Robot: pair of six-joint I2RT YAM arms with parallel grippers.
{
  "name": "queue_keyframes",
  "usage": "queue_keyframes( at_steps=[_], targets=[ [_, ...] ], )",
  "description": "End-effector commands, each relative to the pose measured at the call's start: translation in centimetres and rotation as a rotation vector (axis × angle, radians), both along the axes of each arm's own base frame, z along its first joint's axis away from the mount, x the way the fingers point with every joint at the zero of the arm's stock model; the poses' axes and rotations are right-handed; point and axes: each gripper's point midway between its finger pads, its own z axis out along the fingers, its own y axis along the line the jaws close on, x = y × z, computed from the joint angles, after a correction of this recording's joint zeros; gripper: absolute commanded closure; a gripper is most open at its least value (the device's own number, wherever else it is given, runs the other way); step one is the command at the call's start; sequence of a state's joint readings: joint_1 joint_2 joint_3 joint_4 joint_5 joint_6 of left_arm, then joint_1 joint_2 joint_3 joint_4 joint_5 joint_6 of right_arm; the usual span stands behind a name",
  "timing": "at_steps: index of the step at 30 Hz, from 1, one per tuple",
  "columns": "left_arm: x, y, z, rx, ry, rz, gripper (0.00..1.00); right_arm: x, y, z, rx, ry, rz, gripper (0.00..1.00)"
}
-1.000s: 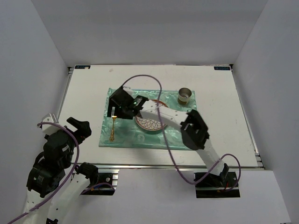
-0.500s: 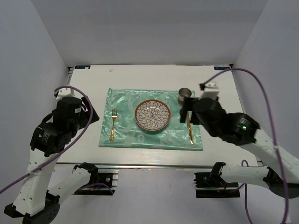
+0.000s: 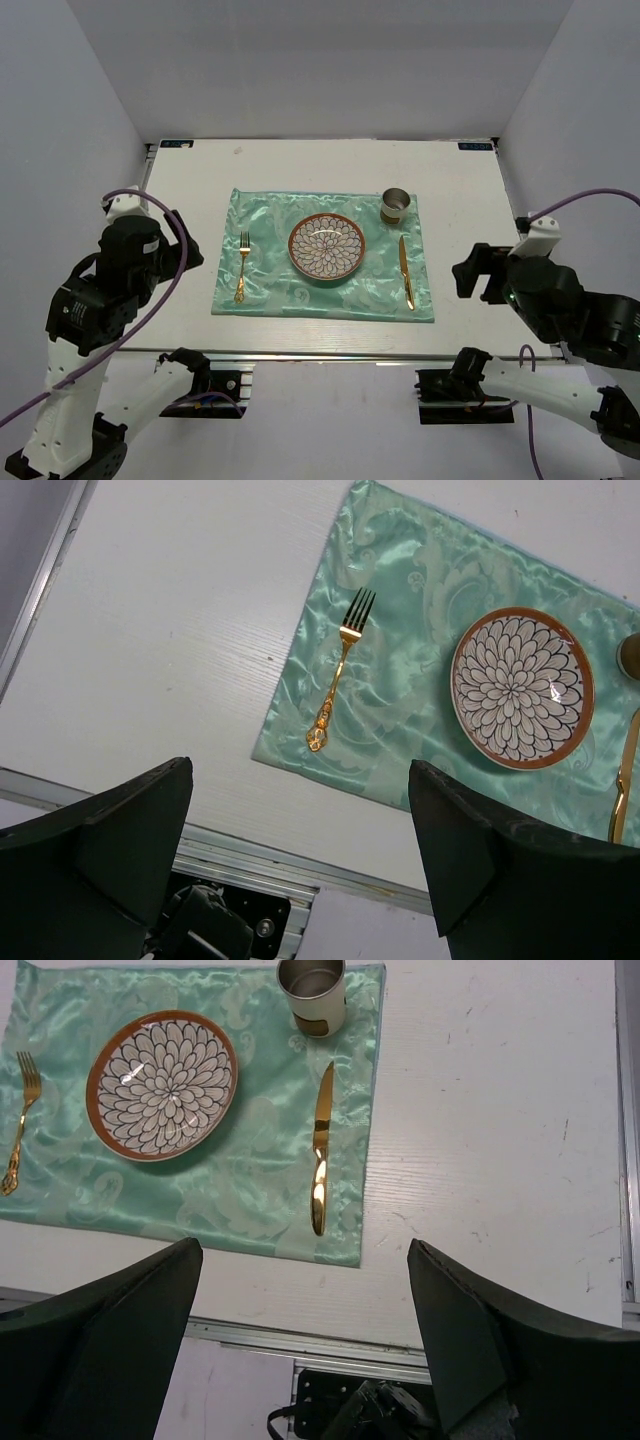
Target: Set the dinner table for one person
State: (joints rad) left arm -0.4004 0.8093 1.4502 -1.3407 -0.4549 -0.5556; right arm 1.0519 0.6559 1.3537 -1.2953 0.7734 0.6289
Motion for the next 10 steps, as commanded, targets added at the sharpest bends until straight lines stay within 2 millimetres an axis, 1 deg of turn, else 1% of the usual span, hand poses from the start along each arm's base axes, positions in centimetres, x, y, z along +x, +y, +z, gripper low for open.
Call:
queue_keyframes(
  at_steps=[1, 6, 10],
  targets=[
    [-1.2, 0.82, 0.01, 0.031, 0.032, 0.004, 0.02, -0.44, -1.07, -0.33, 0.002, -0.009, -0.006, 0.11],
    [-1.3, 0.84, -0.51, 0.033, 0.037, 0.002, 0.02, -0.25, -0.63, -0.89, -0.023, 0.009, -0.005, 0.11],
    [-1.47, 0.96, -0.28, 0.032, 0.029, 0.004, 0.02, 0.12, -0.39, -0.7, -0.032, 0.011, -0.021, 0.11]
  ],
)
